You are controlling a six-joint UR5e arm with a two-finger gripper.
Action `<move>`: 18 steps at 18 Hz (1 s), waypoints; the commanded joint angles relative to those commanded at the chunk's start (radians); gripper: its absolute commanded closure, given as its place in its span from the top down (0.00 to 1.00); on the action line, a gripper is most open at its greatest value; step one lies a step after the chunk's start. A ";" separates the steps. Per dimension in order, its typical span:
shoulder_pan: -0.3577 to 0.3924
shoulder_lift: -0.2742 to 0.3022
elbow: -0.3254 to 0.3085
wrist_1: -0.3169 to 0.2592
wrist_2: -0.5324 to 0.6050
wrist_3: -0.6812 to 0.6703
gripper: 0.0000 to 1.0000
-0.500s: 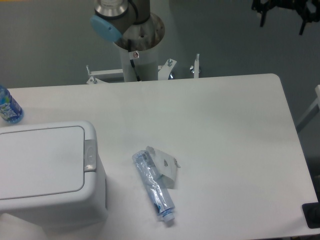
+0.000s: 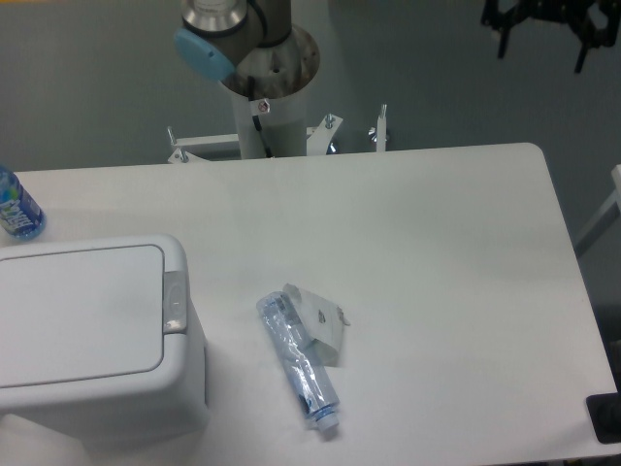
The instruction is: Open the trash can
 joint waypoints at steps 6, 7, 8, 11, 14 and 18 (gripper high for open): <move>-0.190 -0.051 -0.002 0.143 -0.018 -0.358 1.00; -0.221 -0.057 -0.003 0.172 -0.034 -0.418 1.00; -0.249 -0.069 -0.002 0.196 -0.063 -0.484 1.00; -0.301 -0.089 -0.002 0.233 -0.231 -0.665 1.00; -0.325 -0.109 -0.005 0.238 -0.331 -0.697 1.00; -0.405 -0.144 -0.006 0.292 -0.331 -0.725 1.00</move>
